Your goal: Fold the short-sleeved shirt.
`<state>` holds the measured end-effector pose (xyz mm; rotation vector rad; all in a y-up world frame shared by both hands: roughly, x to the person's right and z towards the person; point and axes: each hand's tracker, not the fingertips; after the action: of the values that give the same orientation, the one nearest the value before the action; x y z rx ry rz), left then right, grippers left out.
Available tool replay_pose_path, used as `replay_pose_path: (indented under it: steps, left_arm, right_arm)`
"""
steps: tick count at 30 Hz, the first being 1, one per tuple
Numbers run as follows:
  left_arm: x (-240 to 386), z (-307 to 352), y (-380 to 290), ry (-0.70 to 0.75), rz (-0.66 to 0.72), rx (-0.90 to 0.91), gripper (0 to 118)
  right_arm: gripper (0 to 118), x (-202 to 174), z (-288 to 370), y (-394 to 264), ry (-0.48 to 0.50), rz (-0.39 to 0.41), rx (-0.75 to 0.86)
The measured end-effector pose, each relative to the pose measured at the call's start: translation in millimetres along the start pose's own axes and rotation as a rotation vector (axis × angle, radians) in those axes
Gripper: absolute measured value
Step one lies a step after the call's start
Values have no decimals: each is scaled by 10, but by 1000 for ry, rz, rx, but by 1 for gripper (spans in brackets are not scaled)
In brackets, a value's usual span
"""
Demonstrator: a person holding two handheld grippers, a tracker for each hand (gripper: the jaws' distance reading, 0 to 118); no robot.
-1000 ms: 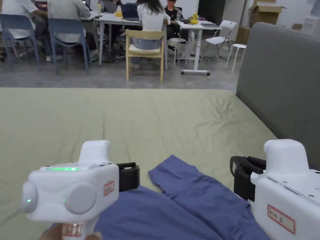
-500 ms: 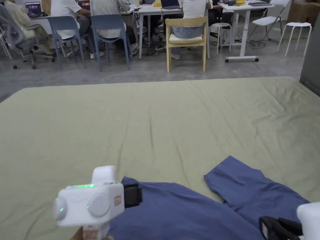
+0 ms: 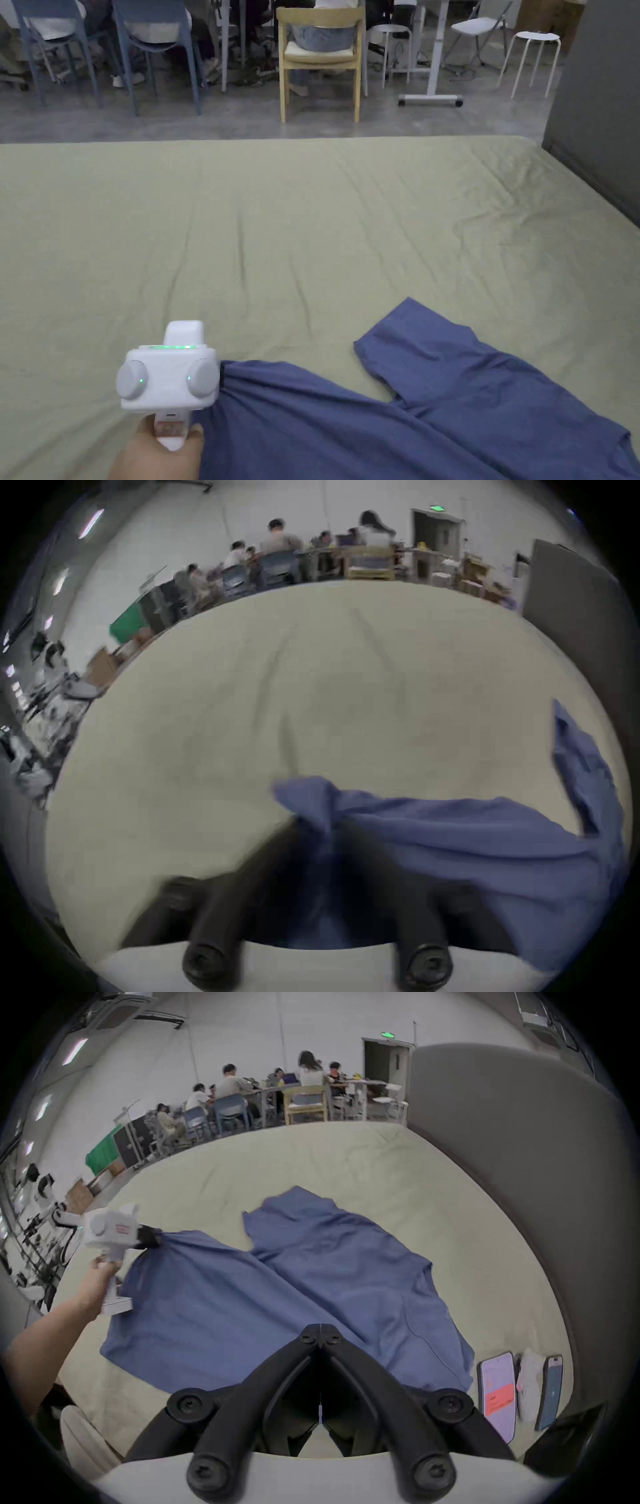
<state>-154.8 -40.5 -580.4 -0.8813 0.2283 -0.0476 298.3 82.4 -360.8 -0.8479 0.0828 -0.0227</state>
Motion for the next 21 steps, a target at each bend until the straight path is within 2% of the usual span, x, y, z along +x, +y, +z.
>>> replay_pose_path:
  steps: [1, 2, 3, 6, 9, 10, 11, 12, 13, 15, 19, 20, 21]
  left_arm:
    - [12, 0, 14, -86, 3, -23, 3]
    - [-26, 55, 33, -74, 12, -29, 3]
    - [19, 246, 24, -133, 64, -20, 3]
    - [-167, 680, 86, -288, 187, 51, 3]
    - [-322, 1566, 18, -305, 211, 165, 3]
    - [-376, 1753, 8, -326, 226, 192, 3]
    - [-474, 1883, 106, -350, 245, 224, 3]
    - [-532, 2057, 95, -338, 239, 226, 3]
    - [-566, 2176, 82, -338, 241, 235, 3]
    - [-691, 2311, 107, -343, 246, 270, 3]
    - [-806, 2570, 47, -310, 271, 286, 3]
    - [-818, 2588, 35, -320, 291, 288, 3]
    - [-827, 2597, 7, -314, 295, 281, 3]
  right_arm:
    - [2, 46, -42, -9, -17, -15, -9]
    - [2, 90, -72, 0, -19, -24, -9]
    - [2, 171, -103, 0, -31, -42, -13]
    - [2, 477, -122, 35, -79, -151, -34]
    - [4, 728, -180, 83, -111, -222, -68]
    - [21, 837, -228, 81, -104, -230, -73]
    - [59, 908, -303, 84, -93, -256, -113]
    - [115, 971, -417, 77, -72, -287, -186]
    - [118, 1008, -479, 56, -43, -330, -230]
    - [118, 1071, -557, -33, 13, -419, -207]
    - [118, 1129, -754, -163, -68, -519, -323]
    - [116, 1148, -829, -211, -96, -558, -359]
    - [101, 1136, -892, -217, -96, -587, -399]
